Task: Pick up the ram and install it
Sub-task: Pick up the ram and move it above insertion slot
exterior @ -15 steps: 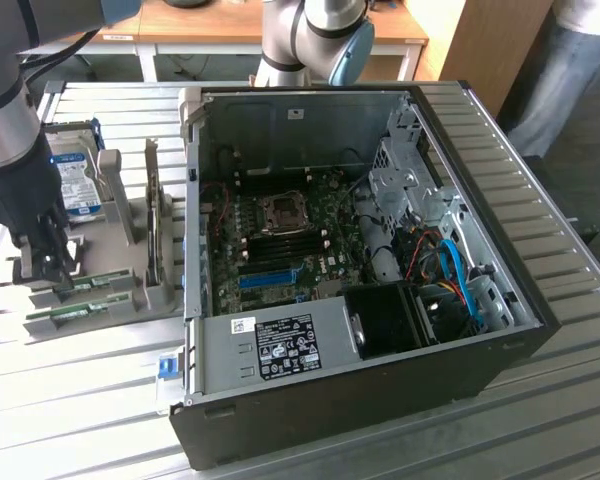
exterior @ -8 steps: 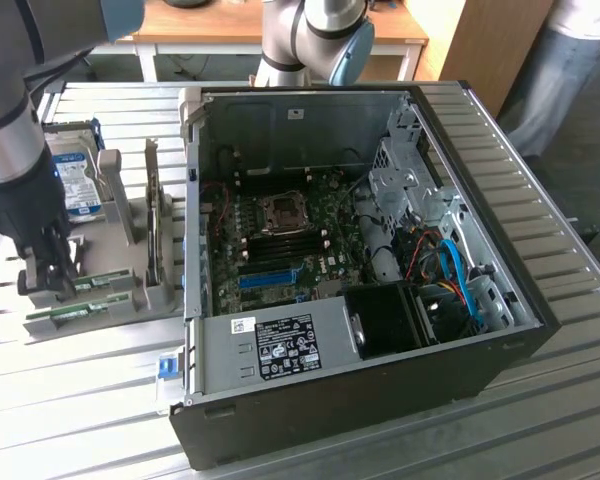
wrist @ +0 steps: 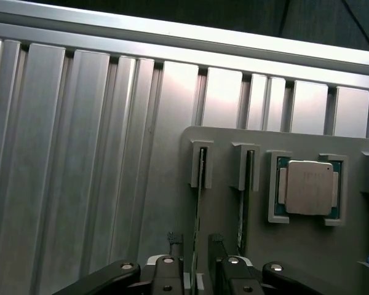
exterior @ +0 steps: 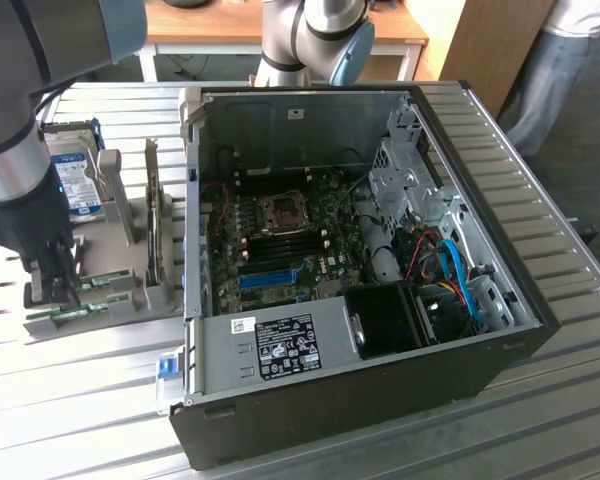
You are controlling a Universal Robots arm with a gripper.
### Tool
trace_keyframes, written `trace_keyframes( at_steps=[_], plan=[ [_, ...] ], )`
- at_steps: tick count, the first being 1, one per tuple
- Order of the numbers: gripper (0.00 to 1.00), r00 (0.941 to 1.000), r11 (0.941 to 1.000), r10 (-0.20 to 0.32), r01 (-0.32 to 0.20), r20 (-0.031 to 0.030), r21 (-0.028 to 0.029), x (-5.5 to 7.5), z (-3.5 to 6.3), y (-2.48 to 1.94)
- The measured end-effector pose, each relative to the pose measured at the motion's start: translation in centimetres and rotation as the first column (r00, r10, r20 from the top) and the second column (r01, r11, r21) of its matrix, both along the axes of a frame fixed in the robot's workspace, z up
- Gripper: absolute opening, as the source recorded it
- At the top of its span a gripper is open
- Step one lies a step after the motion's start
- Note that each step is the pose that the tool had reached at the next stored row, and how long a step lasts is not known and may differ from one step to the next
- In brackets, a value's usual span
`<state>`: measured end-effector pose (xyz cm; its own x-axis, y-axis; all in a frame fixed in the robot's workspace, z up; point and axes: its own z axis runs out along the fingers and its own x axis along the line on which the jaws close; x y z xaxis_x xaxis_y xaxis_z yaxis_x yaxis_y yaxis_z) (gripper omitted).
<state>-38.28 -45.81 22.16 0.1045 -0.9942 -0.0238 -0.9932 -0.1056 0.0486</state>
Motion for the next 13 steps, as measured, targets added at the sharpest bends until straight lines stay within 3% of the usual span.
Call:
trace_keyframes(
  at_steps=[4, 10, 13],
  plan=[
    [0.3, 1.0, 1.0, 0.0, 0.0, 0.0001, 0.0001, 0.0, -0.72, -0.07],
    [0.3, 1.0, 1.0, 0.0, 0.0, 0.0002, 0.0001, 0.1, -0.82, -0.07],
    [0.3, 1.0, 1.0, 0.0, 0.0, -0.0021, 0.0, 1.1, -0.81, -0.07]
  ],
)
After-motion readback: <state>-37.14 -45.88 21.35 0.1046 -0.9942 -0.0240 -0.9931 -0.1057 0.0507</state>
